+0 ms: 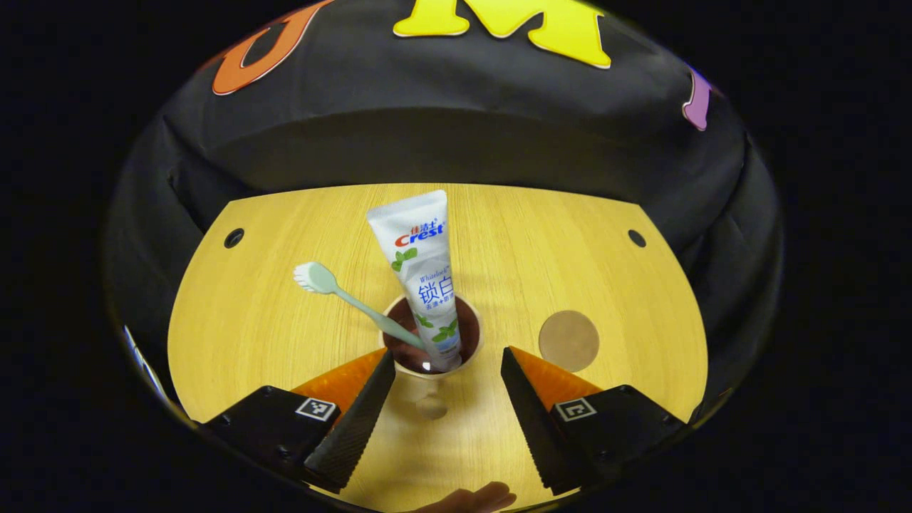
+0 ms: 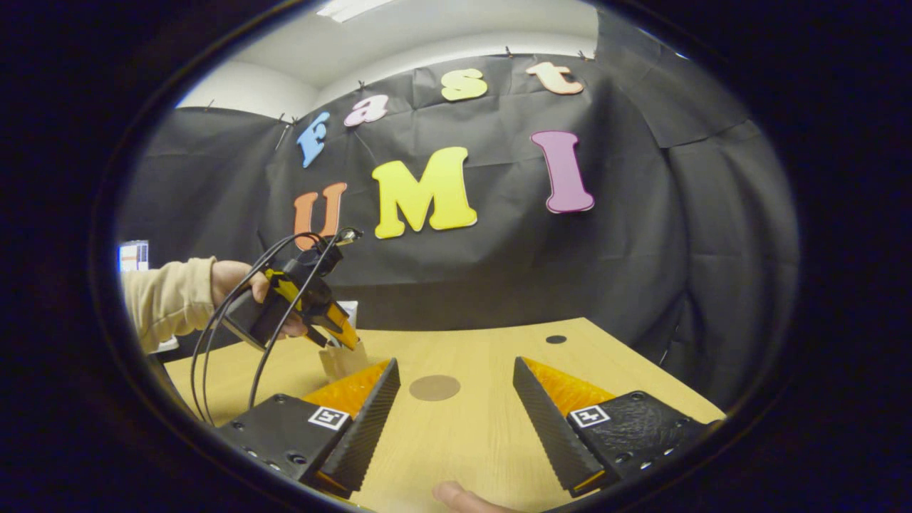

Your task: Put the toothbrush and toothpaste on the desktop into the cup, then pick up the cup and place it on the coaster on the desktop.

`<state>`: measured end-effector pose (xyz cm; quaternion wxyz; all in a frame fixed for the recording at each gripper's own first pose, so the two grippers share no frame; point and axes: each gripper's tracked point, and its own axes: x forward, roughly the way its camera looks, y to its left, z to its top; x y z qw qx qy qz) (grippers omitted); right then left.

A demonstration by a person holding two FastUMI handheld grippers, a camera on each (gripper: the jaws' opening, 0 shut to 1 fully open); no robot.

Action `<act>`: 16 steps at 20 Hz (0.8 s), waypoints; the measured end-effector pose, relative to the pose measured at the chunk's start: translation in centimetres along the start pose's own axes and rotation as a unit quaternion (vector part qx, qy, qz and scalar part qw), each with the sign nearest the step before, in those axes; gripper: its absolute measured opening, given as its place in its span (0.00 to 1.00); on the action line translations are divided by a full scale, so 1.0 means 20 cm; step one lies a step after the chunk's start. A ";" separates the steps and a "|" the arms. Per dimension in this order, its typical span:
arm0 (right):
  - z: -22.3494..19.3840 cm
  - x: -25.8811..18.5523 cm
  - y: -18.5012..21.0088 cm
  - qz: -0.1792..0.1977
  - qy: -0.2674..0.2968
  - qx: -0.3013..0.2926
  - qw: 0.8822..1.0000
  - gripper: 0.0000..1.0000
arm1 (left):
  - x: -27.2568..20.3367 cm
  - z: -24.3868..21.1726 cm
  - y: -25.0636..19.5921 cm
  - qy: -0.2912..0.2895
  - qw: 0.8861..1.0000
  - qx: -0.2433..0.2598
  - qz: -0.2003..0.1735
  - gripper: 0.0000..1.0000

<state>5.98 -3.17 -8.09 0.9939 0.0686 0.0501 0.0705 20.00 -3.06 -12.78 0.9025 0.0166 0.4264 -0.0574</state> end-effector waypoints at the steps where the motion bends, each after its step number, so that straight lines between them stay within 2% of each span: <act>1: -0.02 0.00 0.00 0.003 0.002 0.002 1.000 0.94 | 0.00 0.00 0.00 0.002 1.000 0.009 0.004 0.95; 5: -0.06 0.03 0.01 0.019 0.007 0.016 1.000 0.96 | 0.00 -0.06 0.03 0.051 0.998 0.014 0.024 0.93; 6: -0.07 0.05 0.01 0.021 0.009 0.019 1.000 0.96 | 0.02 -0.07 0.03 0.061 0.998 0.010 0.024 0.99; 7: -0.08 0.05 0.02 0.023 0.010 0.024 0.999 0.96 | 0.06 -0.09 0.03 0.068 0.997 0.008 0.026 0.91; 10: -0.14 0.08 0.02 0.030 0.020 0.031 0.999 0.93 | 0.14 -0.16 0.03 0.093 0.995 -0.004 0.026 0.89; 11: -0.15 0.09 0.02 0.030 0.024 0.031 0.999 0.96 | 0.15 -0.17 0.04 0.099 0.995 -0.006 0.028 0.87; 14: -0.19 0.11 0.00 0.028 0.030 0.033 0.999 0.96 | 0.19 -0.20 0.05 0.110 0.993 -0.008 0.030 0.79; 15: -0.20 0.12 -0.01 0.028 0.033 0.035 0.998 0.96 | 0.19 -0.21 0.05 0.111 0.993 -0.007 0.029 0.82; 16: -0.20 0.12 -0.01 0.027 0.036 0.038 0.998 0.96 | 0.18 -0.21 0.04 0.111 0.993 -0.008 0.028 0.75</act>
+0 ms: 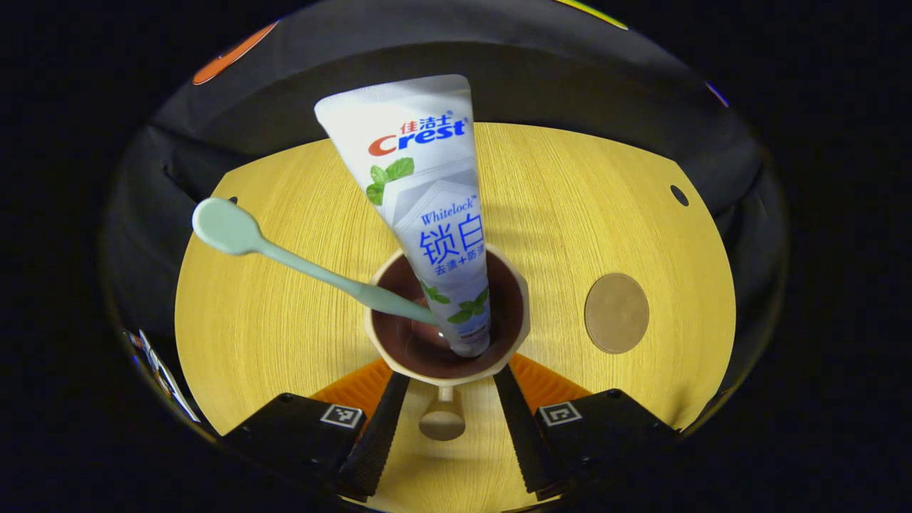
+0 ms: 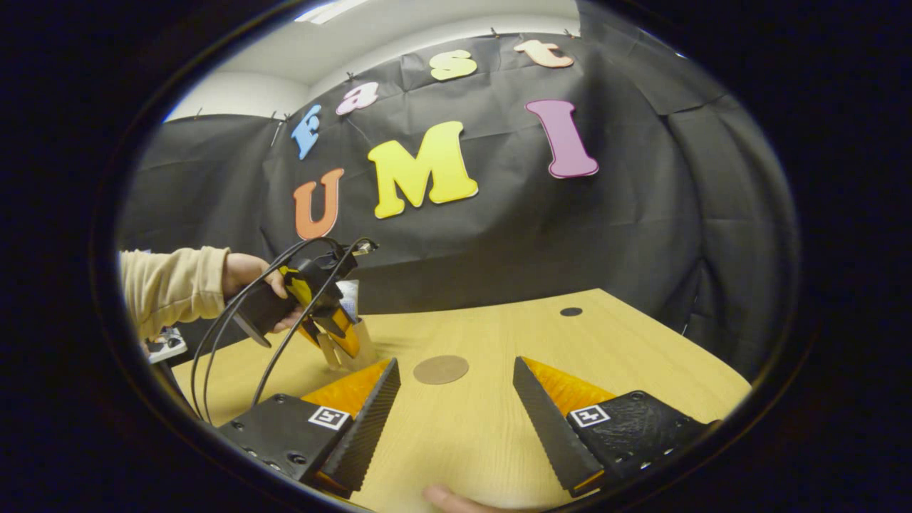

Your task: Put the toothbrush and toothpaste on the desktop into the cup, then pick up the cup and place it on the coaster on the desktop.

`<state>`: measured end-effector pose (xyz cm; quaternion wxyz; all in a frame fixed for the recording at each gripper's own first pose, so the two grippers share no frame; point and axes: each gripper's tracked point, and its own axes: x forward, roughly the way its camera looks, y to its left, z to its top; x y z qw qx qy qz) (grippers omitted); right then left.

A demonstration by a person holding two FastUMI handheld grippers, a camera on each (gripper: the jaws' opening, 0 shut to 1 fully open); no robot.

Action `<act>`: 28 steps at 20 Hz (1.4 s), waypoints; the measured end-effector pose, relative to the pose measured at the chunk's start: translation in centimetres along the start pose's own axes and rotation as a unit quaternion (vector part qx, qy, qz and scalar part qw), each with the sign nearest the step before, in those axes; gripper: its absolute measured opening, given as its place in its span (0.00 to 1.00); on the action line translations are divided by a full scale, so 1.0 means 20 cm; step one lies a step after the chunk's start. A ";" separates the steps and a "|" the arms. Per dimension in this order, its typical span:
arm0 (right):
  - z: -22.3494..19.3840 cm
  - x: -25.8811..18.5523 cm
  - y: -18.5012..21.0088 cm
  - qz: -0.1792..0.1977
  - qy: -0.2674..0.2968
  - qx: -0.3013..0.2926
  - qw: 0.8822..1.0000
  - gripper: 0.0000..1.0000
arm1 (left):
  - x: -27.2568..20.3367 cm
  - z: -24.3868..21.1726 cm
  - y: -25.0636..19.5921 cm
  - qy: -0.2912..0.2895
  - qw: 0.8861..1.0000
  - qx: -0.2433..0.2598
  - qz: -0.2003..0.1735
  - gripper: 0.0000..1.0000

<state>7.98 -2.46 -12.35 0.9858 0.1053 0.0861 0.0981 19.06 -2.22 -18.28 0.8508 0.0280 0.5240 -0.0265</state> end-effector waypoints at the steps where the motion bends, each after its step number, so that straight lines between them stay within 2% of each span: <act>1: 0.00 0.01 0.00 0.001 0.002 0.004 1.000 0.96 | -0.01 -0.01 0.00 0.003 1.000 0.001 -0.001 0.70; 3: -0.01 0.01 -0.01 0.001 0.004 0.008 1.000 0.96 | -0.03 -0.04 0.00 0.013 1.000 -0.005 0.000 0.62; 5: 0.00 0.01 0.00 0.002 0.004 0.006 1.000 0.96 | -0.07 -0.05 -0.01 0.009 1.000 -0.004 0.001 0.30; 12: 0.02 -0.02 0.03 0.007 0.003 -0.005 1.000 0.96 | -0.08 -0.02 -0.03 -0.005 1.000 -0.016 -0.005 0.24; 13: 0.02 -0.03 0.03 0.007 0.003 -0.004 1.000 0.93 | -0.10 -0.01 -0.04 -0.012 1.000 -0.016 -0.006 0.24; 14: 0.02 -0.03 0.04 0.008 0.003 -0.004 1.000 0.96 | -0.10 0.00 -0.05 -0.018 1.000 -0.015 -0.008 0.24; 15: 0.02 -0.03 0.04 0.008 0.003 -0.004 1.000 0.93 | -0.11 0.00 -0.05 -0.025 1.000 -0.014 -0.008 0.23; 17: 0.02 -0.04 0.04 0.010 0.004 -0.001 1.000 0.96 | -0.12 0.01 -0.07 -0.036 0.999 -0.013 -0.008 0.23; 20: 0.02 -0.05 0.05 0.011 0.005 0.000 1.000 0.93 | -0.15 0.01 -0.09 -0.045 0.999 -0.002 -0.019 0.23; 23: 0.03 -0.08 0.03 0.007 0.002 -0.005 1.000 0.96 | -0.20 0.00 -0.08 -0.042 0.999 0.021 -0.024 0.23; 27: 0.00 -0.10 -0.01 0.000 0.007 -0.018 1.000 0.93 | -0.28 -0.01 -0.12 -0.039 0.997 0.052 -0.049 0.23; 28: 0.00 -0.10 -0.03 -0.004 0.008 -0.021 1.000 0.96 | -0.30 -0.02 -0.11 -0.038 0.996 0.060 -0.055 0.23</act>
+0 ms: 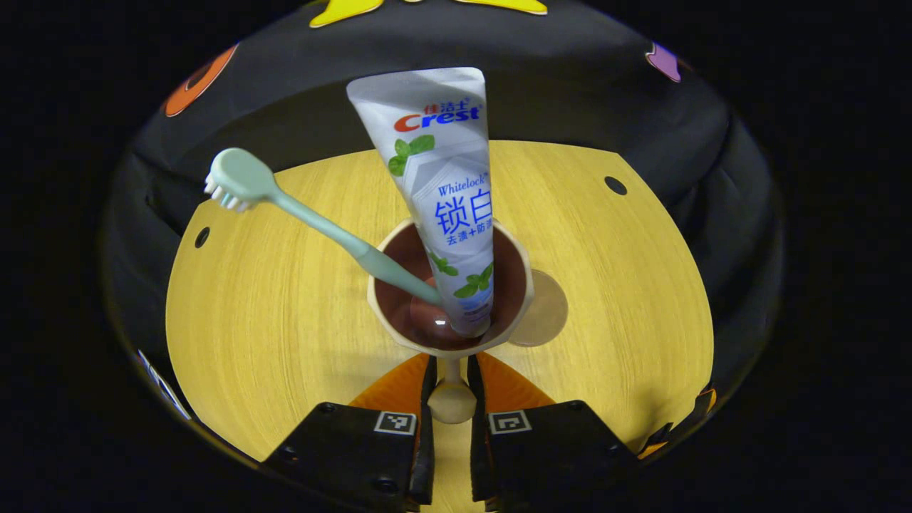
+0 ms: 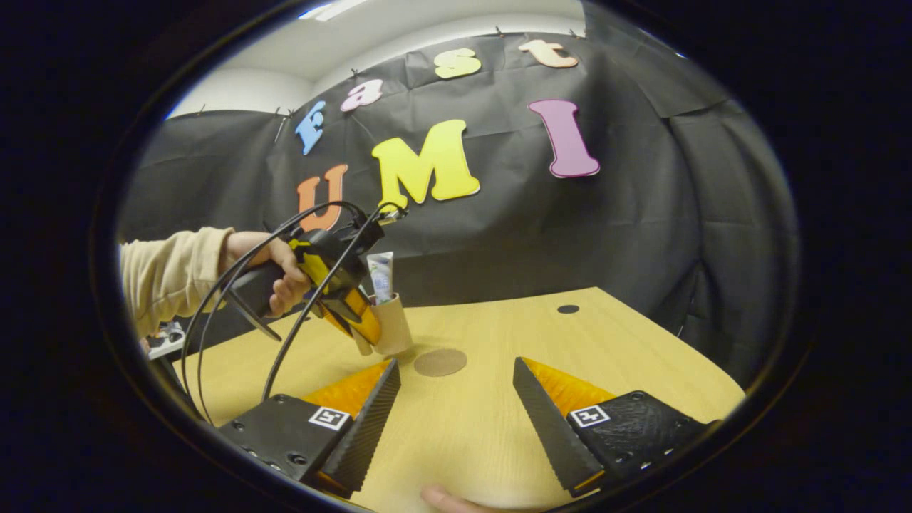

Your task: Put the toothbrush and toothpaste on the desktop into the cup, then pick up the cup and place it on the coaster on the desktop.

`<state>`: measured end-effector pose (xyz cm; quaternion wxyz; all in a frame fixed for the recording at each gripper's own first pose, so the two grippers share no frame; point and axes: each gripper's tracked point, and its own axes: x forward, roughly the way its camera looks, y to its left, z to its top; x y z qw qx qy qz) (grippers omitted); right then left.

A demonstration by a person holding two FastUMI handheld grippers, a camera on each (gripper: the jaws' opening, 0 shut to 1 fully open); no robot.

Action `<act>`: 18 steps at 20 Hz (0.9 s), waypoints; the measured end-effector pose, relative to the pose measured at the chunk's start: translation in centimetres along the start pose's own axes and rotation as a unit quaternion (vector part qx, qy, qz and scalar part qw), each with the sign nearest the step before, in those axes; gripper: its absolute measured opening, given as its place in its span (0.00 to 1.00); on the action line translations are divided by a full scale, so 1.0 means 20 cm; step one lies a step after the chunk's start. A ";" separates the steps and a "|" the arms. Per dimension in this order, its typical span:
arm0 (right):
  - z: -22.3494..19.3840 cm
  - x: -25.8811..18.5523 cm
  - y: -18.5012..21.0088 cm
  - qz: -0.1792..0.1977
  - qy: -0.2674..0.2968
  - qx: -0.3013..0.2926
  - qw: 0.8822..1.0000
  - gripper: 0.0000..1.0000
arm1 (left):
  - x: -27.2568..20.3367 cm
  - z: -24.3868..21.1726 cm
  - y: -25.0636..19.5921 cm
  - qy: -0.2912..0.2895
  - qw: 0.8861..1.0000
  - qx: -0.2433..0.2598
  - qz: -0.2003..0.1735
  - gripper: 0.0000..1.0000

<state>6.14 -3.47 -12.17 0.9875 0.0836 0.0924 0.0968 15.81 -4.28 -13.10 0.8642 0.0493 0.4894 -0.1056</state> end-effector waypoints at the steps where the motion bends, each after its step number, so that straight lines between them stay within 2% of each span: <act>1: -0.01 -0.01 -0.01 -0.002 0.000 -0.001 1.000 0.96 | 0.00 -0.02 0.02 0.000 1.000 0.008 -0.005 0.23; 4: -0.03 -0.01 -0.05 -0.005 0.003 0.006 1.000 0.93 | 0.00 -0.07 0.08 0.002 1.000 0.024 -0.010 0.23; 5: -0.04 0.00 -0.05 -0.005 0.005 0.009 1.000 0.96 | 0.00 -0.08 0.11 0.004 1.000 0.026 -0.010 0.23; 6: -0.05 0.00 -0.06 -0.006 0.007 0.011 1.000 0.93 | 0.00 -0.09 0.14 0.006 1.000 0.028 -0.008 0.23; 7: -0.06 0.00 -0.07 -0.008 0.008 0.012 1.000 0.93 | 0.05 -0.10 0.16 0.009 1.000 0.029 -0.008 0.27; 8: -0.06 -0.01 -0.08 -0.009 0.008 0.014 1.000 0.93 | 0.08 -0.12 0.18 0.012 0.999 0.030 -0.008 0.23; 9: -0.07 -0.01 -0.09 -0.008 0.009 0.017 1.000 0.96 | 0.07 -0.12 0.17 0.015 0.999 0.031 -0.008 0.27; 10: -0.07 -0.01 -0.10 -0.007 0.011 0.023 1.000 0.96 | 0.10 -0.12 0.19 0.015 0.999 0.030 -0.009 0.23; 11: -0.08 -0.01 -0.11 -0.007 0.013 0.029 0.999 0.93 | 0.11 -0.12 0.20 0.016 0.999 0.032 -0.010 0.23; 14: -0.12 0.01 -0.15 -0.015 0.023 0.037 0.999 0.96 | 0.14 -0.13 0.24 0.016 0.999 0.039 -0.013 0.23; 17: -0.14 0.00 -0.17 -0.019 0.028 0.041 0.999 0.93 | 0.24 -0.15 0.35 0.027 0.998 0.047 -0.011 0.23; 18: -0.14 -0.01 -0.17 -0.022 0.027 0.036 0.999 0.96 | 0.26 -0.16 0.39 0.032 0.998 0.047 -0.007 0.24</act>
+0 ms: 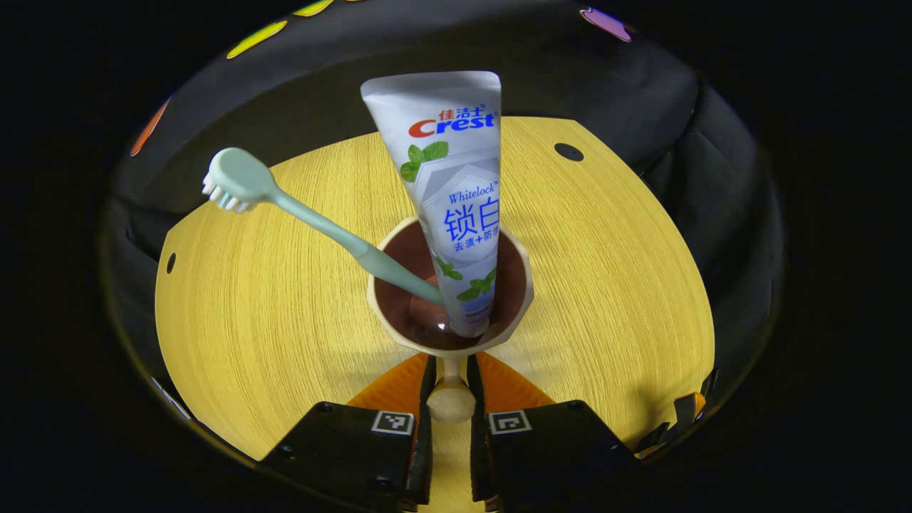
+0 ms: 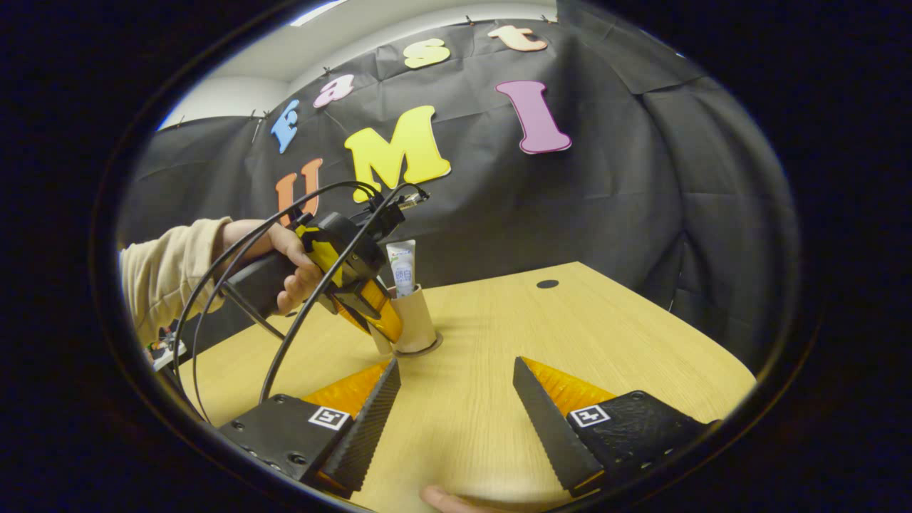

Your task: Put the toothbrush and toothpaste on the desktop into the cup, then pick up the cup and place it on the coaster on the desktop.

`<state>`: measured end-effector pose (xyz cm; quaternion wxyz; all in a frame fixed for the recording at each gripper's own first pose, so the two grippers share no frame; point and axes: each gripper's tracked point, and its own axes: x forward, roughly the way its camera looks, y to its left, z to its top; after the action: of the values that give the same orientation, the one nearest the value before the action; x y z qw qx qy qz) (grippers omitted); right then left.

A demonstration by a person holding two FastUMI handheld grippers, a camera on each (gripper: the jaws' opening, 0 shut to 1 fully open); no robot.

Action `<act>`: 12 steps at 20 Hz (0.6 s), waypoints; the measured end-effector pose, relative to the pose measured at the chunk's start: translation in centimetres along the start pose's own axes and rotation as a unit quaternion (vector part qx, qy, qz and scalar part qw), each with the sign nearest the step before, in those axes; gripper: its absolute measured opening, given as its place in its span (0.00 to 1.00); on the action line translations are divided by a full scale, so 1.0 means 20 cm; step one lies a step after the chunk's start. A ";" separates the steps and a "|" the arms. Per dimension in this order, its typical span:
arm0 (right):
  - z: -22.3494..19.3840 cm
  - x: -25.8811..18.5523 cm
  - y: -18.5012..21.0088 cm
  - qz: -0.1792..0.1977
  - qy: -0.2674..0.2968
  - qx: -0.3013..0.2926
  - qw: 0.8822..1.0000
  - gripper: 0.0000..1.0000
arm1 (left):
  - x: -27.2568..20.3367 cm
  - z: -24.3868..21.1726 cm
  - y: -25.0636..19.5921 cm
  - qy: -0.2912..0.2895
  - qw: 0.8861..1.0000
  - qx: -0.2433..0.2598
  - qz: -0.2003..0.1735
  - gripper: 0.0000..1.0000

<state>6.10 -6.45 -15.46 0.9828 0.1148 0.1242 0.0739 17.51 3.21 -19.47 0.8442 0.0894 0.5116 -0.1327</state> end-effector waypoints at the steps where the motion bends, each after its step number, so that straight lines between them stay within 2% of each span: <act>1: -0.01 -0.01 0.00 -0.001 -0.001 -0.004 1.000 0.96 | 0.02 -0.01 0.03 0.000 1.000 -0.002 0.002 0.25; 8: -0.01 -0.06 0.03 -0.002 0.000 -0.012 1.000 0.96 | -0.05 0.04 0.18 -0.061 0.998 0.008 0.007 0.33; 9: -0.01 -0.07 0.05 -0.002 -0.002 -0.012 1.000 0.96 | -0.07 0.05 0.22 -0.074 0.997 0.006 0.012 0.43; 12: 0.01 -0.11 0.08 -0.004 -0.007 -0.017 1.000 0.96 | -0.14 0.03 0.30 -0.095 0.995 -0.019 0.009 0.50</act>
<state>3.85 -5.25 -14.40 0.9858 0.0983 0.1162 0.0710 18.64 9.14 -16.71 0.8917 0.0646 0.4306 -0.1235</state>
